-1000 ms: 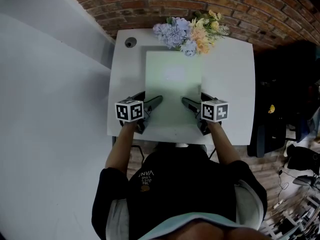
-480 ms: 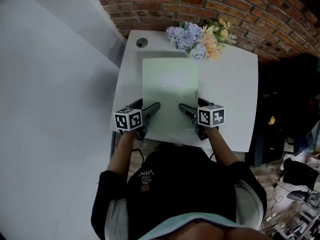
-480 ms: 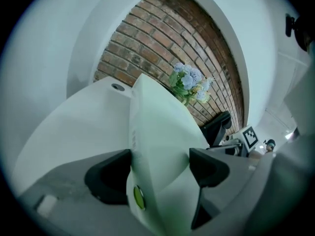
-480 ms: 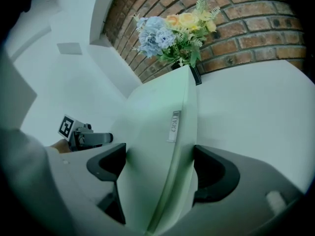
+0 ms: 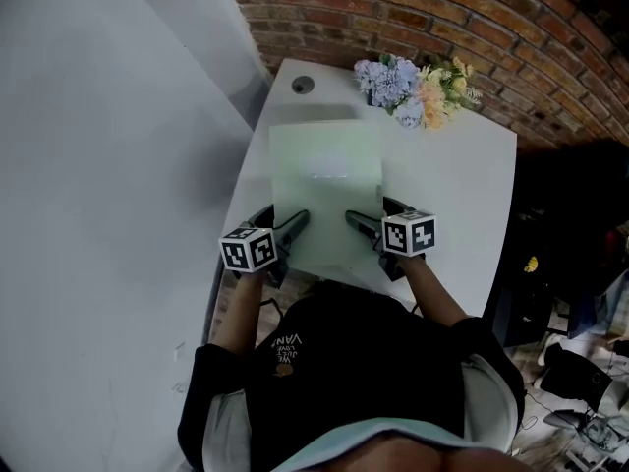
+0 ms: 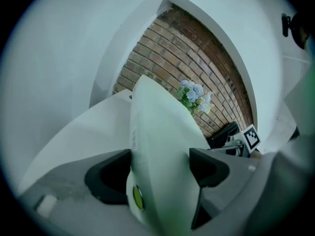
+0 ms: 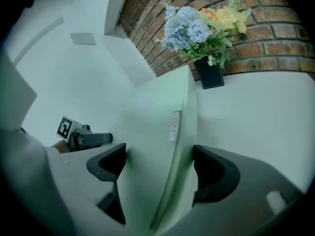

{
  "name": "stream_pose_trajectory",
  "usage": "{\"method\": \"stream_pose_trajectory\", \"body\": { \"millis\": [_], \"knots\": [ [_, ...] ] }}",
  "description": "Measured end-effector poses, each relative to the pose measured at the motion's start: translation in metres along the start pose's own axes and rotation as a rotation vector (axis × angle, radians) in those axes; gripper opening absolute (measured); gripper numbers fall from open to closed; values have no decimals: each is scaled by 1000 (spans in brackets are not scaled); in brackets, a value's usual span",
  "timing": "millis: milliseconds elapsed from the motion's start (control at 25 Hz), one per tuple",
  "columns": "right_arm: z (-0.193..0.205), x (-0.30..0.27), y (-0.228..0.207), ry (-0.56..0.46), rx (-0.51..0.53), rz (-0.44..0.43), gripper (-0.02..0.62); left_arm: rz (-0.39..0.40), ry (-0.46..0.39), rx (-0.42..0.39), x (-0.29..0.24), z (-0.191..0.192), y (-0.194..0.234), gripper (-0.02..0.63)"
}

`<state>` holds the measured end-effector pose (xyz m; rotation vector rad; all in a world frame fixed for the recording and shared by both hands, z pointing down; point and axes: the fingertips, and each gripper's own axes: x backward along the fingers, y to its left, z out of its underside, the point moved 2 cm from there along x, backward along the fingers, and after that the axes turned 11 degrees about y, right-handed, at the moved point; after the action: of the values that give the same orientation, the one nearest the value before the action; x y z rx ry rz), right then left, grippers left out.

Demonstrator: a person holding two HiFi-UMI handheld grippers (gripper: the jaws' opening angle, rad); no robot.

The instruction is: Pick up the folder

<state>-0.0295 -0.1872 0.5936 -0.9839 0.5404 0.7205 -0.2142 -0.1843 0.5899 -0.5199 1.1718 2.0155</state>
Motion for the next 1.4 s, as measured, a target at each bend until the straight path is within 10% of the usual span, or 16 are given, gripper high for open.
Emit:
{"method": "stream_pose_trajectory", "body": {
  "millis": [1400],
  "knots": [
    [-41,56,100,-157,409,-142,425,-208,-427,-73,121,2,-59,374]
  ]
}}
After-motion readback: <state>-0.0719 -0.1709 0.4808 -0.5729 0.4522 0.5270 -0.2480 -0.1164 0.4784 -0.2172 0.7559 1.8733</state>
